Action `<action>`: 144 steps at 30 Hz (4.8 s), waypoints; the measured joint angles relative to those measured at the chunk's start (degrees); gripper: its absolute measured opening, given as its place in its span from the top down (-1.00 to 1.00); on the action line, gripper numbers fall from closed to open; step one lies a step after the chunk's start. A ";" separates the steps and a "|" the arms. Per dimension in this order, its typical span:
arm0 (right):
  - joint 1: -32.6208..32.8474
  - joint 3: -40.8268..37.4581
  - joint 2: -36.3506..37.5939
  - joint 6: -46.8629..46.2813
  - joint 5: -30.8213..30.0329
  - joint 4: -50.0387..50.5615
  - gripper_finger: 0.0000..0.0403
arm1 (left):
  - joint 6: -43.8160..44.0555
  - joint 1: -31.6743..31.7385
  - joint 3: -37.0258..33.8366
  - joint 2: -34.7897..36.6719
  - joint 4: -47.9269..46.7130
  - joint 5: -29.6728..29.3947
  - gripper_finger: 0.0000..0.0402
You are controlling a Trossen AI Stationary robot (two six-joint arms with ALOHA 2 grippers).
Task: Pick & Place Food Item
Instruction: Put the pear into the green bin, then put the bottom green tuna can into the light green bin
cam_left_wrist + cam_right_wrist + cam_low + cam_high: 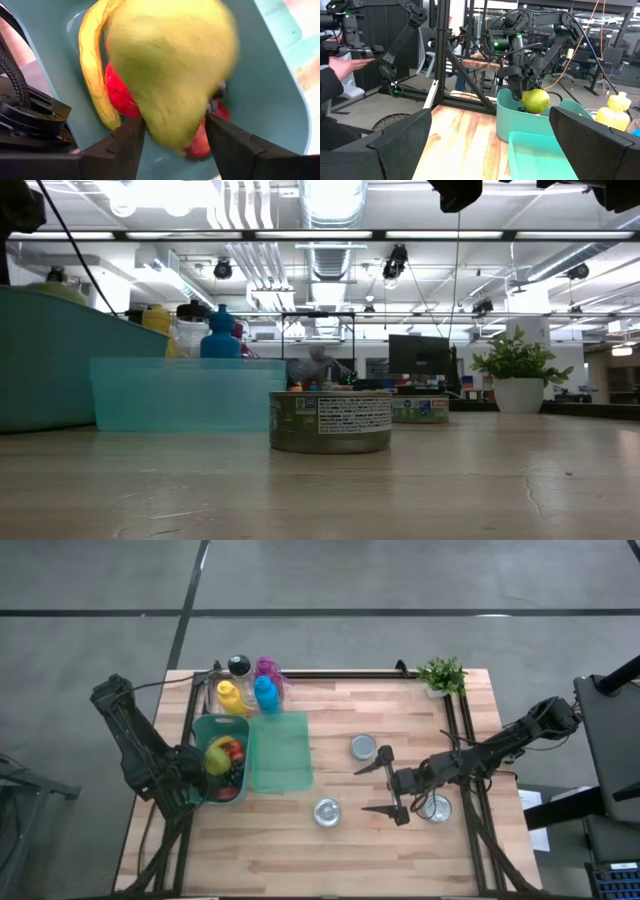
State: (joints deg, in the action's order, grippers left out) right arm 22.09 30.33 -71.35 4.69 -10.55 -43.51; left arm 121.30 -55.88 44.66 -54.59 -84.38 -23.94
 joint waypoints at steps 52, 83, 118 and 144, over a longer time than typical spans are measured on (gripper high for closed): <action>0.00 0.00 0.00 0.00 -0.02 0.00 -0.99 | -84.16 18.23 5.24 -0.13 53.67 -20.05 -0.16; 0.00 0.00 0.00 0.00 0.00 0.02 -0.99 | -118.32 55.73 -4.36 -14.08 101.87 27.53 -0.07; 0.00 0.00 0.00 0.00 -0.02 0.00 -0.99 | -127.44 55.71 -44.43 54.67 104.09 25.25 0.98; 0.00 0.00 0.00 0.00 0.01 0.02 -0.99 | -122.34 55.60 -44.48 54.60 91.22 25.47 0.99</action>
State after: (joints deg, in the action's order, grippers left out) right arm 22.09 30.33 -71.35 4.69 -10.55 -43.48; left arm -1.04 -0.27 0.19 0.01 6.84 1.53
